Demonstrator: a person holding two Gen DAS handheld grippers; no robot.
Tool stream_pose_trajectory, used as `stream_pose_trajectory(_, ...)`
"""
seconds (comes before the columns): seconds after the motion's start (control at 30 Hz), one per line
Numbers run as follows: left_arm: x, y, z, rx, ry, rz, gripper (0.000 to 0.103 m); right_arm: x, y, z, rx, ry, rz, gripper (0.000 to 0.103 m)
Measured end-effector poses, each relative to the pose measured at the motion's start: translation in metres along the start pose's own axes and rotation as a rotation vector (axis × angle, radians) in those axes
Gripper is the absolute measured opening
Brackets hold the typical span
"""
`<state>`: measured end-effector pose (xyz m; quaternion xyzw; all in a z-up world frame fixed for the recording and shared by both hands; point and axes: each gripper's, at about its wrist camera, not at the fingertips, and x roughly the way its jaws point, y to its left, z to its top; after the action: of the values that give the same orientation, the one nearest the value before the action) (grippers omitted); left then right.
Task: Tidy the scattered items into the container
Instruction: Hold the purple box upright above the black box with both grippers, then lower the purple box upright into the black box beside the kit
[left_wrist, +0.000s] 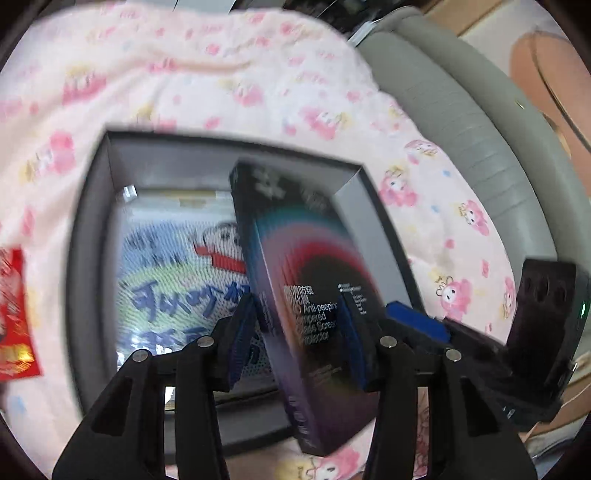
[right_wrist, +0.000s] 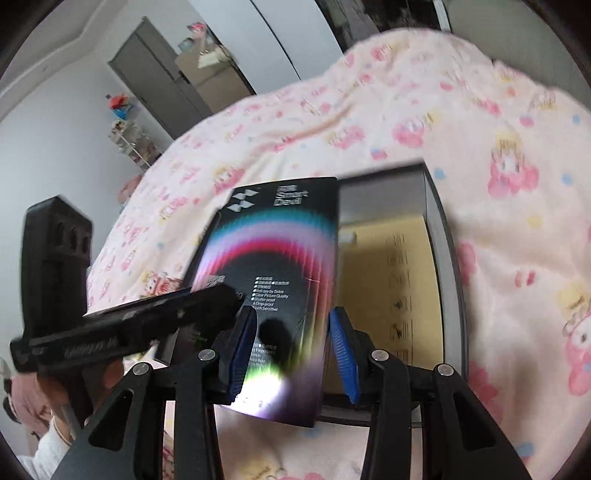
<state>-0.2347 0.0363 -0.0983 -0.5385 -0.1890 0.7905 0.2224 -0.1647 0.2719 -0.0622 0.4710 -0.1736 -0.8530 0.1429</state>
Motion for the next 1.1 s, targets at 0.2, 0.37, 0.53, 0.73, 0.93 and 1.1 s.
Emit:
stream_pose_trajectory(0.2, 0.021, 0.012, 0.001, -0.074, 0.057, -0.035, 0.047, 0.006, -0.004, 0.003, -0.038, 0.014, -0.01, 0.033)
stream_pose_trajectory(0.37, 0.003, 0.013, 0.002, -0.061, 0.014, 0.022, 0.044, 0.0, -0.01, 0.008, -0.011, -0.011, -0.009, 0.033)
stream_pose_trajectory(0.53, -0.001, 0.016, -0.009, -0.045, 0.04, 0.114, 0.044, 0.004, -0.019, 0.004, 0.022, 0.025, -0.014, 0.033)
stream_pose_trajectory(0.73, 0.013, 0.034, -0.01, -0.111, 0.082, 0.195, 0.044, 0.004, -0.016, 0.002, 0.033, 0.011, -0.052, 0.033)
stream_pose_trajectory(0.93, 0.049, 0.013, 0.0, -0.045, 0.172, 0.309, 0.044, 0.022, -0.007, 0.033, 0.001, 0.028, -0.15, 0.033)
stream_pose_trajectory(1.1, 0.071, 0.003, 0.015, -0.024, 0.17, 0.298, 0.043, 0.028, -0.001, 0.06, -0.072, -0.002, -0.203, 0.033)
